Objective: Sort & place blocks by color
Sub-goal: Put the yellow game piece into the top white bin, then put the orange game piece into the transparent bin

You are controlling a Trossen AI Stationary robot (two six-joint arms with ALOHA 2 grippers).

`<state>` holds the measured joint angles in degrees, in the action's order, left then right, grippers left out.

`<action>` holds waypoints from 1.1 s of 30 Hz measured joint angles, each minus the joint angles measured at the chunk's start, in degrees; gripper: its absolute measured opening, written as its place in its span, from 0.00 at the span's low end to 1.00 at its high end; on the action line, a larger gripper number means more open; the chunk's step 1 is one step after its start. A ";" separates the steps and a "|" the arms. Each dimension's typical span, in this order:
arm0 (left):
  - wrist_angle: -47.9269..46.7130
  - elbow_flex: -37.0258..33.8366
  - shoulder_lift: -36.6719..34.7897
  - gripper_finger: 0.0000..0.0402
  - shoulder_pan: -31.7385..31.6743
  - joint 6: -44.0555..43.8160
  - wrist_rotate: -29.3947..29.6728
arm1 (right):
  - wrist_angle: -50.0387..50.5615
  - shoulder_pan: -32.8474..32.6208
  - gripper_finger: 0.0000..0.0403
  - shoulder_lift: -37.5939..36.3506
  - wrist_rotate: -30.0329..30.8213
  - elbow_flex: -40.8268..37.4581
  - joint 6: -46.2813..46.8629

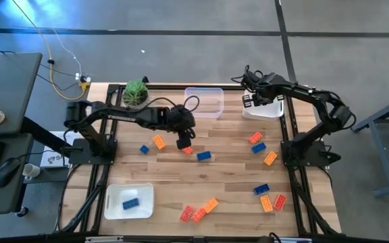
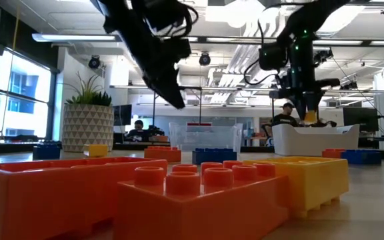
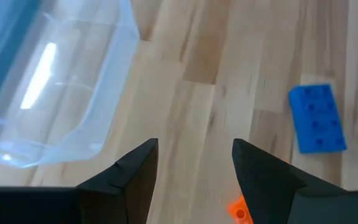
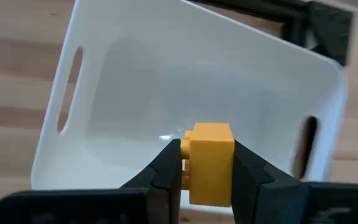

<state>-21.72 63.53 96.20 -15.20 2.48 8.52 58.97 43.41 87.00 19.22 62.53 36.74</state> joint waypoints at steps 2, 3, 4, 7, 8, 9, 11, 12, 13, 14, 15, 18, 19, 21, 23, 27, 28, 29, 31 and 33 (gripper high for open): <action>-0.16 0.00 1.77 0.48 0.00 1.41 -1.50 | -2.72 1.36 0.18 0.00 -1.79 -1.44 -1.13; -0.23 0.00 2.47 0.48 0.00 2.13 -2.55 | -3.73 1.96 0.18 0.00 -2.75 -2.14 -1.21; -0.46 0.00 3.05 0.48 0.00 2.77 -3.71 | -4.32 2.58 0.18 0.00 -3.53 -2.78 -1.25; -1.44 0.00 4.83 0.48 0.00 5.13 -6.28 | -5.74 3.89 0.18 0.00 -5.12 -4.26 -2.32; -1.77 0.00 5.26 0.48 0.00 6.05 -6.85 | -5.92 4.24 0.18 0.00 -5.66 -4.58 -2.66; -1.85 0.00 5.52 0.48 0.07 7.12 -7.15 | -6.16 4.50 0.19 0.00 -6.13 -4.98 -3.17; -3.00 0.00 5.71 0.48 0.30 10.08 -7.46 | -6.26 4.79 0.20 0.00 -6.84 -5.49 -4.44; -3.46 0.00 5.71 0.48 0.47 11.73 -7.46 | -6.47 4.98 0.21 0.00 -7.20 -5.63 -4.87; -3.64 0.00 5.71 0.48 0.71 13.38 -7.46 | -6.65 5.01 0.23 0.00 -7.25 -5.70 -5.24; -3.84 0.00 5.71 0.48 0.93 14.94 -7.46 | -6.59 5.01 0.25 0.00 -7.25 -5.72 -5.28; -4.02 0.00 5.71 0.48 1.21 16.46 -7.44 | -6.61 5.01 0.28 0.00 -7.25 -5.72 -5.30; -4.34 0.00 5.71 0.48 2.12 22.02 -7.66 | -7.00 4.97 0.35 0.00 -7.25 -5.72 -5.30; -4.69 0.00 5.71 0.48 2.46 24.40 -7.90 | -7.05 4.97 0.38 0.00 -7.24 -5.72 -5.30; -5.75 0.00 5.71 0.48 3.31 29.09 -8.07 | -7.11 4.97 0.42 0.00 -7.24 -5.72 -5.30; -6.44 0.00 5.71 0.48 4.16 32.54 -7.86 | -7.21 4.97 0.46 0.00 -7.25 -5.72 -5.30; -7.02 0.00 5.71 0.48 5.32 35.34 -7.83 | -7.24 4.96 0.48 0.00 -9.04 -5.72 -5.14; -7.21 0.00 5.71 0.48 5.53 35.92 -7.83 | -7.27 4.94 0.49 0.00 -9.50 -5.72 -4.56; -7.23 0.00 5.71 0.48 5.68 36.41 -7.63 | -7.29 4.94 0.49 0.00 -10.11 -5.72 -3.98; -7.21 0.00 5.71 0.48 5.92 37.39 -6.84 | -7.31 4.94 0.49 0.00 -10.98 -5.72 -3.27; -7.21 0.00 5.71 0.48 5.92 38.52 -6.31 | -7.35 4.92 0.49 0.00 -11.57 -5.72 -3.16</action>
<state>-28.93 63.53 101.91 -9.28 41.01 2.21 51.62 48.34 87.00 7.65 56.82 33.58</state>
